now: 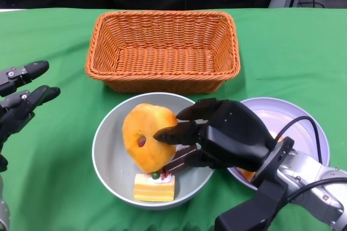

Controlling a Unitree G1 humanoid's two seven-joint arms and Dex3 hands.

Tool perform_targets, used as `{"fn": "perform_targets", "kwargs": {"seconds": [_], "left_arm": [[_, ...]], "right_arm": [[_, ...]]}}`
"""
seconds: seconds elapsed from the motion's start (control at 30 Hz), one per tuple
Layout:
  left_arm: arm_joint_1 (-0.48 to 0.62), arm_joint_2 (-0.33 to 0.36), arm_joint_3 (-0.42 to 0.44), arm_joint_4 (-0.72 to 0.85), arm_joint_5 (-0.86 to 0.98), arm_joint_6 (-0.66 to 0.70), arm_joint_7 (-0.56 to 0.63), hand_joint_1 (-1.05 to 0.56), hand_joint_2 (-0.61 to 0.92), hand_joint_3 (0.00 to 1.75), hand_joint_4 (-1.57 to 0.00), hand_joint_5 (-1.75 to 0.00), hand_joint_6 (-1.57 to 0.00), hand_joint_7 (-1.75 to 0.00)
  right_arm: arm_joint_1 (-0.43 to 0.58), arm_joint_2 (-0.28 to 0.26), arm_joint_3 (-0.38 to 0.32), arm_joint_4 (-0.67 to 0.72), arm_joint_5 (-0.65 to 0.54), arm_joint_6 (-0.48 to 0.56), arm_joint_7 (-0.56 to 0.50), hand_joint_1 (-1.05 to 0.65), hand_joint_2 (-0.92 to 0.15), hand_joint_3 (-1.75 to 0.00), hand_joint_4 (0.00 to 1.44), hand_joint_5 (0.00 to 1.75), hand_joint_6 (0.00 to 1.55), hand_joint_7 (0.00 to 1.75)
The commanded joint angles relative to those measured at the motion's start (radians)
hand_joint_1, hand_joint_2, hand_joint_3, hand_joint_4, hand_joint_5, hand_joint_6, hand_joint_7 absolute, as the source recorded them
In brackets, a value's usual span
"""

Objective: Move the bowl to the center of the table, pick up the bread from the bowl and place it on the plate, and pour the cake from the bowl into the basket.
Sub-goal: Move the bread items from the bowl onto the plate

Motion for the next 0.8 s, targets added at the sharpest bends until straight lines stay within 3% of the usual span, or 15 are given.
{"fn": "perform_targets", "kwargs": {"seconds": [0.03, 0.37, 0.53, 0.7, 0.8], "left_arm": [[-0.008, 0.025, 0.001, 0.0, 0.009, -0.01, 0.019, -0.46, 0.92, 0.19, -1.11, -0.05, -1.03, -0.01], [-0.019, 0.018, 0.007, 0.008, 0.0, -0.009, 0.003, -0.44, 0.92, 0.2, -1.14, -0.06, -1.08, -0.03], [-0.019, 0.012, 0.005, 0.009, 0.006, -0.012, 0.023, -0.46, 0.92, 0.18, -1.15, -0.06, -1.12, -0.04], [-0.021, 0.01, 0.006, 0.012, 0.003, -0.014, 0.023, -0.46, 0.92, 0.17, -1.16, -0.06, -1.13, -0.04], [-0.02, 0.01, 0.006, 0.011, 0.005, -0.014, 0.026, -0.45, 0.92, 0.17, -1.16, -0.06, -1.12, -0.04]], "right_arm": [[0.014, -0.003, -0.015, -0.011, -0.015, 0.009, -0.041, -0.43, -0.78, -0.01, 0.69, 0.09, 0.82, 0.0], [0.029, -0.004, -0.006, -0.065, -0.034, 0.067, 0.044, -0.47, -0.8, 0.0, 0.61, 0.03, 0.54, 0.0], [0.019, 0.005, -0.002, -0.065, -0.031, 0.069, 0.083, -0.49, -0.79, 0.0, 0.6, 0.02, 0.48, 0.0], [-0.008, 0.014, 0.013, -0.03, -0.082, 0.063, 0.017, -0.53, -0.77, 0.0, 0.61, 0.02, 0.5, 0.01], [-0.059, 0.014, 0.046, 0.046, -0.151, 0.049, -0.09, -0.54, -0.74, 0.0, 0.63, 0.02, 0.53, 0.02]]}}
